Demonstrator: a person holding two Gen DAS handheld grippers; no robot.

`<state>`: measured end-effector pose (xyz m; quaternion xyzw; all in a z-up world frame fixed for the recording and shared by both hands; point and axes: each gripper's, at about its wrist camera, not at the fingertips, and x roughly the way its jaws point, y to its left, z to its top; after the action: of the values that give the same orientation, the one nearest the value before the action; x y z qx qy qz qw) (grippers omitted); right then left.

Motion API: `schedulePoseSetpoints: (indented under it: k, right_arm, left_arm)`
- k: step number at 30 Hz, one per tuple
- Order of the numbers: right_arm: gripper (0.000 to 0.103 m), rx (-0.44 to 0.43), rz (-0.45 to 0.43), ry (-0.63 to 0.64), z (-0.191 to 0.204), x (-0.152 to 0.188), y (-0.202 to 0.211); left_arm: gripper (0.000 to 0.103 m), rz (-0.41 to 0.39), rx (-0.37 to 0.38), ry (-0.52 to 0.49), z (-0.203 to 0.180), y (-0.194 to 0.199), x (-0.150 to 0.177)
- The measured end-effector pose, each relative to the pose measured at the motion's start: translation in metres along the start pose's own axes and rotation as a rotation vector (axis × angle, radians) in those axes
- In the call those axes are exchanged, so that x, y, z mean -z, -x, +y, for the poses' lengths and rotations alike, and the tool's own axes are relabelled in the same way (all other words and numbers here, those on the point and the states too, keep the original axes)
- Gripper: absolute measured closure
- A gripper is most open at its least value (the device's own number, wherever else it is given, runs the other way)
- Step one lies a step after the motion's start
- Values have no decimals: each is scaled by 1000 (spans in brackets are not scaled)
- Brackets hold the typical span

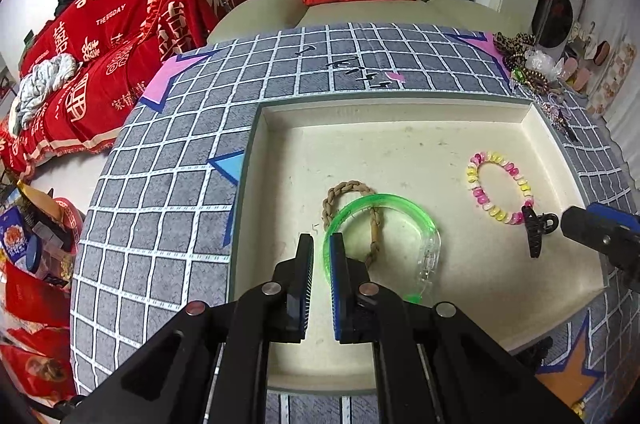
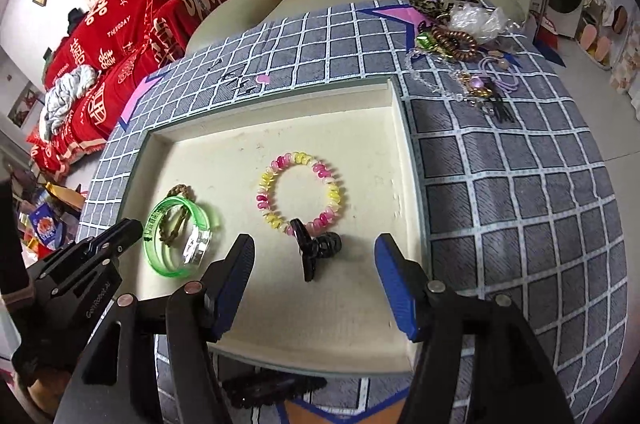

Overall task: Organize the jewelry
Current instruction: 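Carry the bangle and claw clip into the tray and open both tools, then withdraw both open tools from the tray toward the remaining jewelry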

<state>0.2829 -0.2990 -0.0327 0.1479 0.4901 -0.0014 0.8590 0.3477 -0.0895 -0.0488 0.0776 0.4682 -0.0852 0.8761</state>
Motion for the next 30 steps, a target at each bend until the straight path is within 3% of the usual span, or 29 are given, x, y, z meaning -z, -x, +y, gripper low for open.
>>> schedulePoseSetpoints:
  k: [4, 12, 13, 14, 17, 30]
  right_arm:
    - [28, 1, -17, 5, 0, 8, 14]
    - [22, -13, -43, 27, 7, 37, 44]
    - [22, -17, -44, 25, 8, 40, 47]
    - [22, -25, -44, 25, 8, 45, 51]
    - [20, -30, -56, 33, 12, 59, 62]
    - [16, -63, -57, 44, 27, 122, 96]
  left_arm:
    - [88, -32, 2, 19, 6, 15, 9]
    - [87, -43, 14, 65, 20, 49, 40]
    - [61, -43, 16, 69, 22, 53, 43]
    - [0, -45, 12, 73, 23, 57, 46]
    - [0, -98, -33, 85, 28, 73, 61]
    - [0, -106, -3, 72, 36, 117, 127]
